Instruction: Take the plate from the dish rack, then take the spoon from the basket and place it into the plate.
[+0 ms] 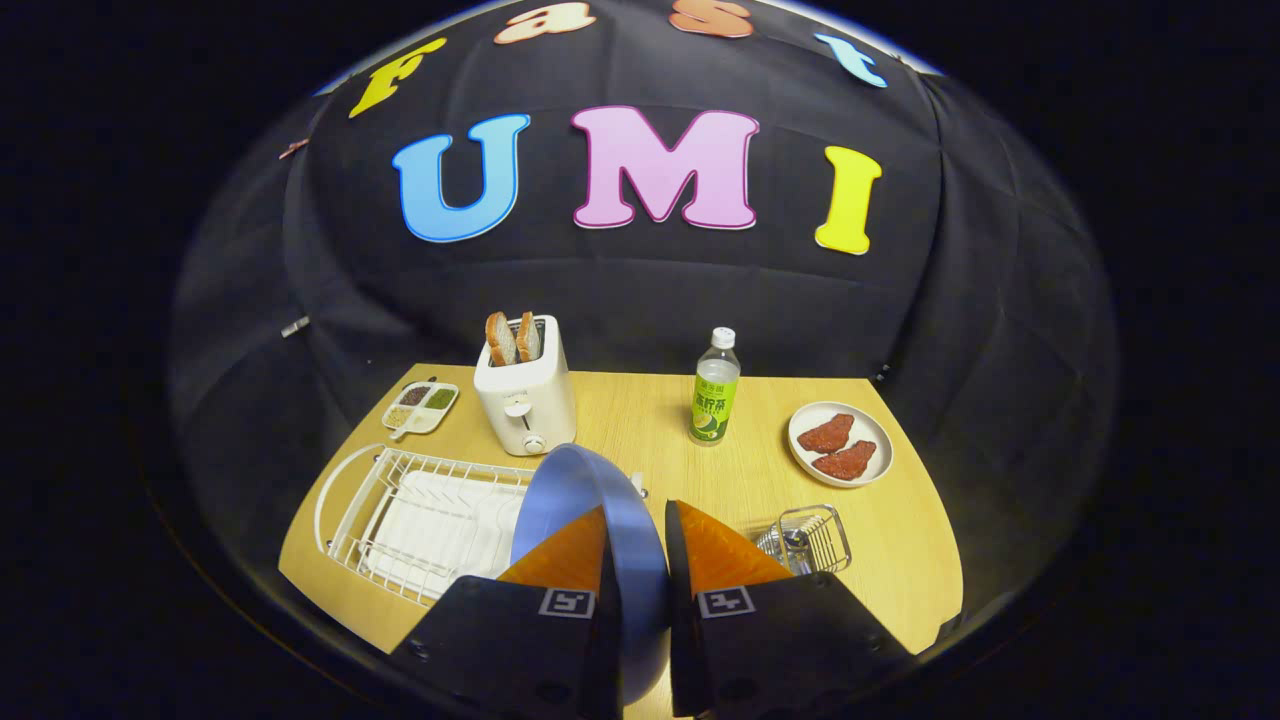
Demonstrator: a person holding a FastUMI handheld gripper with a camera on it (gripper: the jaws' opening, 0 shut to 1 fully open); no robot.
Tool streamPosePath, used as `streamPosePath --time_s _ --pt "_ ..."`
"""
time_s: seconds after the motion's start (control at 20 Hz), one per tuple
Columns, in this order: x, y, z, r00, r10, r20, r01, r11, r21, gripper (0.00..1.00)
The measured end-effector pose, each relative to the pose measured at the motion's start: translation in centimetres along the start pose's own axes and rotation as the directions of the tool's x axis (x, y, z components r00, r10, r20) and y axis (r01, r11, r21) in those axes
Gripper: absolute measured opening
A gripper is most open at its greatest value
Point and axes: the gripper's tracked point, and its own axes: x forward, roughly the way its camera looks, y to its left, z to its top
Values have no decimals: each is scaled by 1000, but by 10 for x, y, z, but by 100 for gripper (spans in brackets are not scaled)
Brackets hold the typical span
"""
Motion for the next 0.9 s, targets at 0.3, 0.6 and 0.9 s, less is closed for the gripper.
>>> streamPosePath --time_s 0.3,0.6,0.9 --pt "-56 -61 -51 994 87 -68 -71 974 214 22" --pt "-69 -113 -122 976 143 -164 -92 955 283 22" --pt "-46 -143 -159 943 238 -232 -136 913 384 22"
